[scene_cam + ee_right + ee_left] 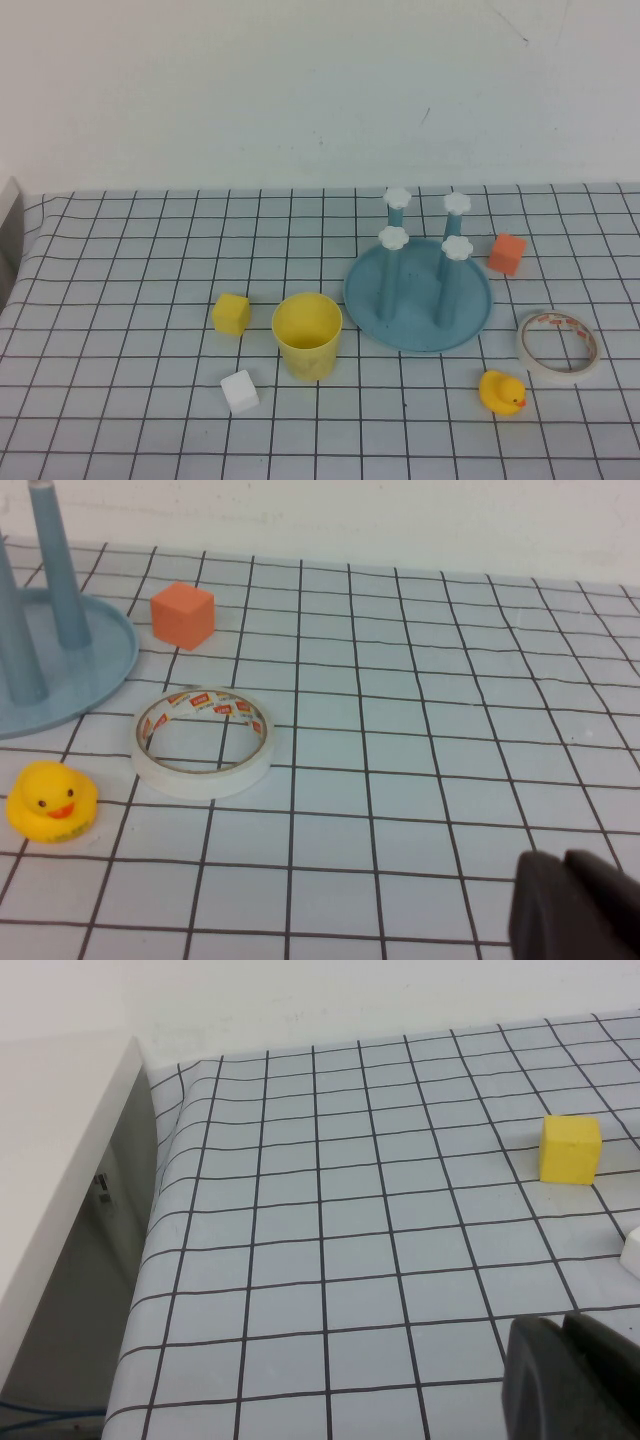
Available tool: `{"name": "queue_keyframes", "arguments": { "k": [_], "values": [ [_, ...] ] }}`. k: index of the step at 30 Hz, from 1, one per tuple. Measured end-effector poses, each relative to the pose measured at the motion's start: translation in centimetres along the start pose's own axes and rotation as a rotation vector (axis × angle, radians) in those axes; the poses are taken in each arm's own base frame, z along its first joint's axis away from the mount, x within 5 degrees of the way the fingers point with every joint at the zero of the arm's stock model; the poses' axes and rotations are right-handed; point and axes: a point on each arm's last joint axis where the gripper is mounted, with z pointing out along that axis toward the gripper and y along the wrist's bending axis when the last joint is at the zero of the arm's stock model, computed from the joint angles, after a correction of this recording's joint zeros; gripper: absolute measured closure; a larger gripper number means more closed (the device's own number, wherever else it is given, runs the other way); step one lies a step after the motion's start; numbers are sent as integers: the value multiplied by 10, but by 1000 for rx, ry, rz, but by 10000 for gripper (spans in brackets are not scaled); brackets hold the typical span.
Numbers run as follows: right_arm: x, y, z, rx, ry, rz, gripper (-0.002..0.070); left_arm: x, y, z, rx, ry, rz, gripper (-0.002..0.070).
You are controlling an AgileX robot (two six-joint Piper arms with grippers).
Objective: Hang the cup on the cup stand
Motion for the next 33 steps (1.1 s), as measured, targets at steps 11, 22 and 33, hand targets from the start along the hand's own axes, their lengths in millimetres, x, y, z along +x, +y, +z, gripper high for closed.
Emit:
{"name": "queue_keyframes", "arguments": {
  "k": [11, 22, 33],
  "values": [
    [-7, 0, 1, -3, -100, 0, 678, -7, 1, 0, -10, -77, 11, 678],
    [-54, 1, -18, -19, -667, 16, 678, -61, 6, -23, -72, -736, 13, 678],
    [-69, -2, -33, -112, -890, 287, 678, -81, 7, -51, -107, -1109, 13, 678]
  ]
}}
